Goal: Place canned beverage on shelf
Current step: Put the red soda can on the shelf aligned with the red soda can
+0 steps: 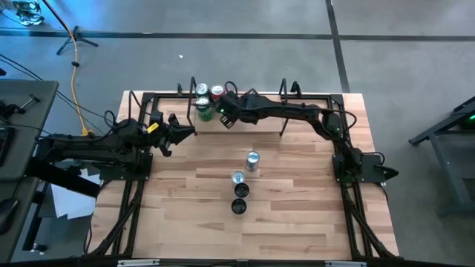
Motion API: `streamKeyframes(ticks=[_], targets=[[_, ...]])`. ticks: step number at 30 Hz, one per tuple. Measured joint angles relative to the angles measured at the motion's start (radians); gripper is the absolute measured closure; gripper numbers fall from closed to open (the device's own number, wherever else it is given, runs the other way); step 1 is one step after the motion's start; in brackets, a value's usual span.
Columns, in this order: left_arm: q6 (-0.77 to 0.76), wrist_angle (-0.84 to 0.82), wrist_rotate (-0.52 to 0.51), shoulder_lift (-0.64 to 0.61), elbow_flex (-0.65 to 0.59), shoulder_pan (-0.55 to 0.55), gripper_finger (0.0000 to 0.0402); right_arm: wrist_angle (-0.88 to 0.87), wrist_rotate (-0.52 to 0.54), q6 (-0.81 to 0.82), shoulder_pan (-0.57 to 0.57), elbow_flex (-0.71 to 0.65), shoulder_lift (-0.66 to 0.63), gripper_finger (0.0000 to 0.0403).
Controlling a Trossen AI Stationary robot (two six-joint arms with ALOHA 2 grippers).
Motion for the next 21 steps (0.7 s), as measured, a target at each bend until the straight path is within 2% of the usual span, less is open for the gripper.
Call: streamKeyframes(ticks=[2,6,9,12,16,21], targets=[[0.0,-0.006,0.0,-0.001,0.0,0.0,0.04,0.066,-0.039,-0.011,-0.011,-0.085,-0.048,0.0128],[0.0,-0.014,0.0,-0.001,0.0,0.0,0.04,0.303,-0.129,-0.049,-0.036,-0.355,-0.225,0.0128],[0.029,-0.021,0.0,-0.001,0.0,0.0,0.04,0.525,-0.303,-0.075,-0.059,-0.571,-0.376,0.0128],[0.067,-0.028,-0.011,-0.001,0.0,0.0,0.04,0.698,-0.456,-0.102,-0.067,-0.712,-0.48,0.0128],[0.077,-0.028,-0.05,-0.001,0.0,0.0,0.04,0.76,-0.539,-0.154,-0.063,-0.759,-0.495,0.0128],[0.057,-0.023,-0.055,-0.001,0.0,0.0,0.04,0.754,-0.541,-0.258,-0.054,-0.723,-0.434,0.0128]])
